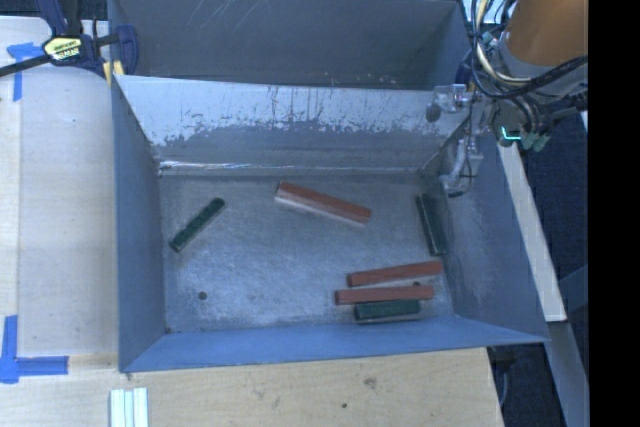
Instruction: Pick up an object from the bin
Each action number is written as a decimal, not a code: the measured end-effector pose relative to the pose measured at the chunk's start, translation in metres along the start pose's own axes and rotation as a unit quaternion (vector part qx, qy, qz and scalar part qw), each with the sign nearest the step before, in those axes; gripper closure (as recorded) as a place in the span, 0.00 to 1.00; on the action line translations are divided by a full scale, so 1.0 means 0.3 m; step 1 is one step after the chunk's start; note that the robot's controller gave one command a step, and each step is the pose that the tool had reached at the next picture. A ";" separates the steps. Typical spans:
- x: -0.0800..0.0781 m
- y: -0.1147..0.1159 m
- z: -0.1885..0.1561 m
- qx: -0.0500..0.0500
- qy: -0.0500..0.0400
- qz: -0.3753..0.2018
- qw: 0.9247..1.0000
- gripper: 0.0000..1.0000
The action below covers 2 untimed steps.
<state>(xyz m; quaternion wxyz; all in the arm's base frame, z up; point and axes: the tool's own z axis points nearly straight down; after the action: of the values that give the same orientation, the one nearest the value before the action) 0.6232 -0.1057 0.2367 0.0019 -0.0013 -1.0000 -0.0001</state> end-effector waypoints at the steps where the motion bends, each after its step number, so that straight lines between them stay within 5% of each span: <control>1: 0.016 0.049 0.104 0.002 -0.008 -0.001 1.000 0.00; 2: 0.067 0.160 0.361 0.001 -0.006 -0.003 1.000 0.00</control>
Offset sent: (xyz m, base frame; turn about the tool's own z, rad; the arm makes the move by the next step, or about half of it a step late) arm -0.0332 0.0734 -0.1667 -0.0103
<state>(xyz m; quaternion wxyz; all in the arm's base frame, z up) 0.6027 -0.0576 0.1283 -0.0037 0.0019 -1.0000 0.0007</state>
